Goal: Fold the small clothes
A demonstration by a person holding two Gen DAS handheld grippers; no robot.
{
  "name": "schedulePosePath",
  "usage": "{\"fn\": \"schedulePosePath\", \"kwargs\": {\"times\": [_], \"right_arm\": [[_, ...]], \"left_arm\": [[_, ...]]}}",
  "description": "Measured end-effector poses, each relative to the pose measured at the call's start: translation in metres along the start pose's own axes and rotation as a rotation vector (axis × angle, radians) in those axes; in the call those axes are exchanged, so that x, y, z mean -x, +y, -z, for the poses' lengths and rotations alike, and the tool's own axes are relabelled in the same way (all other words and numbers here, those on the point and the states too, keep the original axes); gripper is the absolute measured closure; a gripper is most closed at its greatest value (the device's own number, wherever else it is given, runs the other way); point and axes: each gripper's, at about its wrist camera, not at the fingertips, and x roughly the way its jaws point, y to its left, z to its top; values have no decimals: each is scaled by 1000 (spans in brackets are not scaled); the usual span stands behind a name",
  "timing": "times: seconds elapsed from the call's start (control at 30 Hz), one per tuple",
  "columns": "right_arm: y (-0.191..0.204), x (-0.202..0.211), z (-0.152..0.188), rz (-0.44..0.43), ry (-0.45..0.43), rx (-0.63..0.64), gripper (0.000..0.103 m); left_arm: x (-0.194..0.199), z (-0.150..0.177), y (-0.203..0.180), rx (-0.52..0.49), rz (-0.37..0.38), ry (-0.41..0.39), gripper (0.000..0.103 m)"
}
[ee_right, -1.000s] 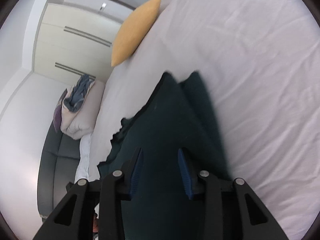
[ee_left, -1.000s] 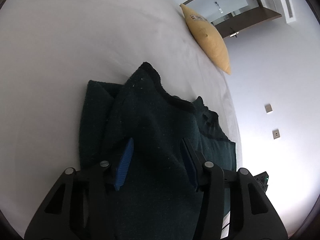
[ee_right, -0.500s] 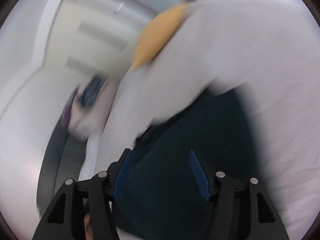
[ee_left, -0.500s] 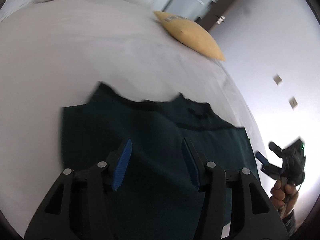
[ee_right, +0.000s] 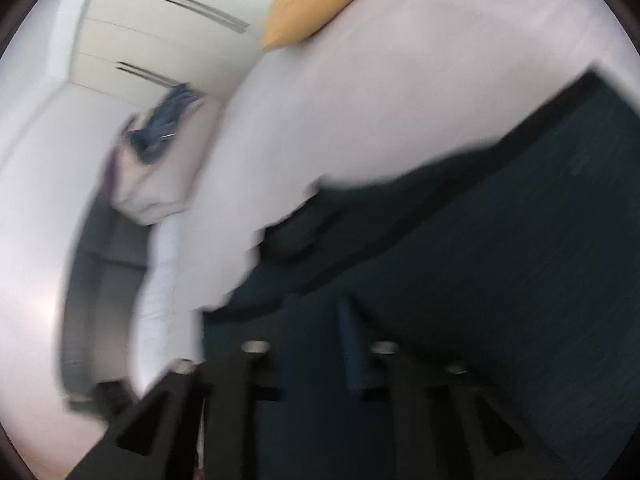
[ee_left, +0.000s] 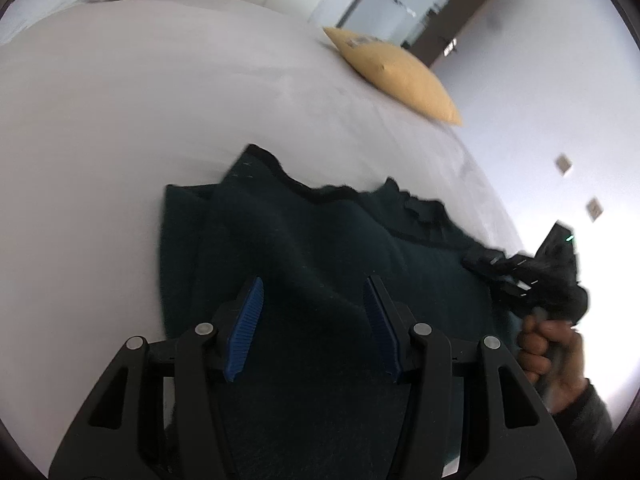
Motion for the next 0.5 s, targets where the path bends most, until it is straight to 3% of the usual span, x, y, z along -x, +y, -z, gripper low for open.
{"fn": "schedulePosePath", "kwargs": {"times": [0.07, 0.13, 0.2, 0.23, 0.27, 0.33, 0.43, 0.5], "right_arm": [[-14, 7, -11, 41, -45, -26, 100], [-3, 11, -13, 87, -48, 23, 92], [23, 13, -7, 108, -43, 160, 45], [47, 10, 0, 82, -20, 269, 40], [74, 5, 10, 66, 18, 418, 39], [116, -7, 28, 132, 65, 663, 39], [145, -34, 39, 166, 153, 805, 39], [158, -57, 45, 279, 192, 959, 41]], "left_arm": [[8, 5, 5, 5, 0, -14, 49], [11, 11, 8, -4, -16, -1, 47], [15, 16, 8, -15, -14, -12, 47], [16, 17, 6, -14, -8, -19, 47], [17, 18, 5, -13, -2, -21, 47], [18, 20, 0, -24, 6, -28, 47], [18, 26, -4, -41, 13, -22, 47], [19, 30, -4, -45, 28, -14, 47]]}}
